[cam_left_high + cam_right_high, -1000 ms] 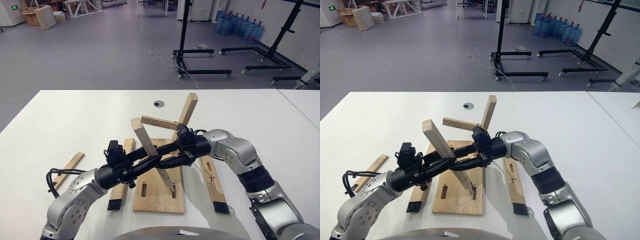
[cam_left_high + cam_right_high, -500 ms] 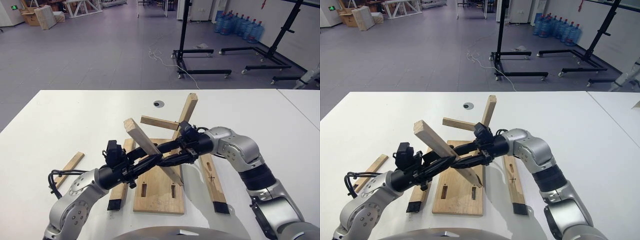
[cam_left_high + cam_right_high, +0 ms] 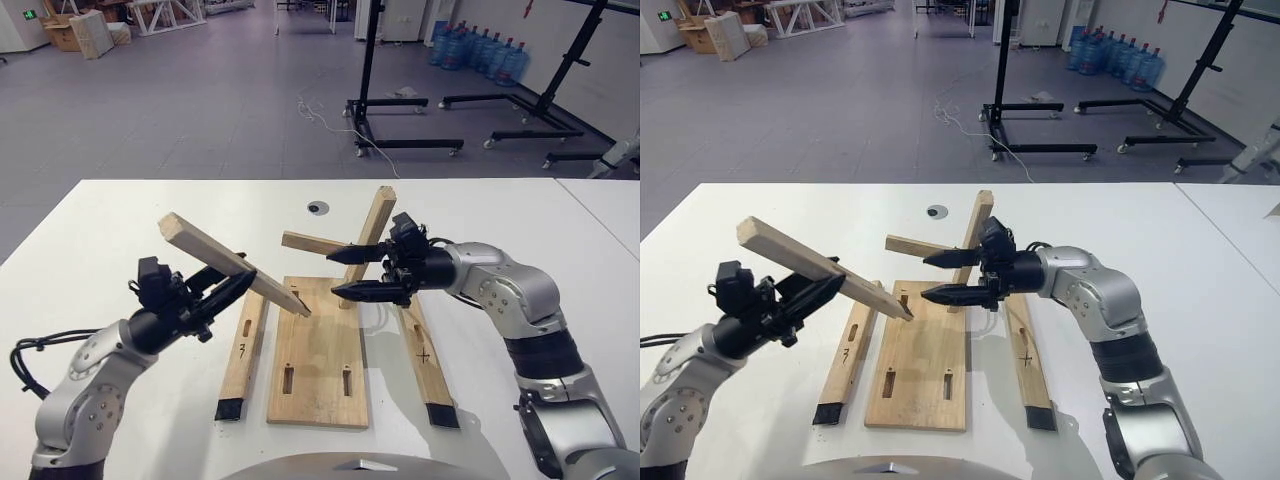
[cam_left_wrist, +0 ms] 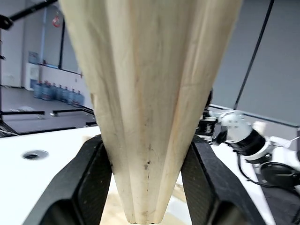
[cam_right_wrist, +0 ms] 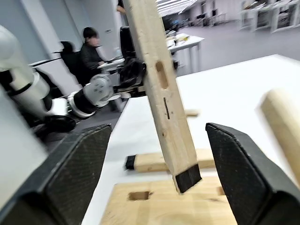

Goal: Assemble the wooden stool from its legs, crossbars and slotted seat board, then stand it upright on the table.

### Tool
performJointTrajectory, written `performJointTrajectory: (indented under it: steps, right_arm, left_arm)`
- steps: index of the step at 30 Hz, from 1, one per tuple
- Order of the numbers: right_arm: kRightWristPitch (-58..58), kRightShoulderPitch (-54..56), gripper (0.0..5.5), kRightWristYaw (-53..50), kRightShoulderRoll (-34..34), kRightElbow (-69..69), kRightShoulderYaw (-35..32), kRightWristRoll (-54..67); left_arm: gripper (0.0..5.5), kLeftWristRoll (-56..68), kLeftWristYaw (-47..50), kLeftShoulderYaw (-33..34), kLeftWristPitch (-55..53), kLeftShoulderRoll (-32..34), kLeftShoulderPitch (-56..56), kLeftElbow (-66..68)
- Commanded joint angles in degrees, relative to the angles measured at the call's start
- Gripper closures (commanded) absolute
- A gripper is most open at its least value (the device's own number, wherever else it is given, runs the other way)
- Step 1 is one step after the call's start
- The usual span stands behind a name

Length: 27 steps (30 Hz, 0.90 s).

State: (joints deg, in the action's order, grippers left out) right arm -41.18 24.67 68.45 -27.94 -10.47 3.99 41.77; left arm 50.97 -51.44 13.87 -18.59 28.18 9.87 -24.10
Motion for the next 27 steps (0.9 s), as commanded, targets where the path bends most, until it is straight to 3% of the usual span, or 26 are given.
performJointTrajectory:
  steps: [1, 7, 13, 17, 19, 27]
  right_arm:
    - [-1.42, 2.18, 1.8, -6.6, 2.89, -5.47, -6.45, 7.13]
    - [-0.06, 4.26, 1.8, -13.33, 4.01, -7.4, -12.88, 13.24]
    - [7.26, 12.33, 1.8, -16.1, 3.3, 3.19, -14.52, 7.13]
    - [10.74, 16.14, 1.8, -17.81, 2.47, 8.84, -12.84, 1.08]
    - [10.16, 13.97, 1.8, -12.47, -0.44, 7.0, -10.27, 0.38]
    - [12.85, 13.0, 1.8, -7.06, -3.19, 12.03, -7.64, -4.77]
  left_arm:
    - [3.49, -1.08, -0.67, 3.17, -0.46, 3.26, -4.26, 5.67]
    - [3.49, -10.8, -0.29, 1.02, 6.83, 2.66, -17.12, 17.77]
    - [3.49, -8.55, -11.34, -0.37, 6.22, 3.59, -23.13, 25.61]
    - [3.49, -11.16, -17.78, -2.13, 6.9, 6.23, -24.61, 29.6]
    - [3.49, -12.17, -19.75, -2.54, 7.39, 6.89, -25.05, 31.23]
    - [3.49, -14.69, -21.39, -3.59, 10.53, 3.64, -25.81, 34.98]
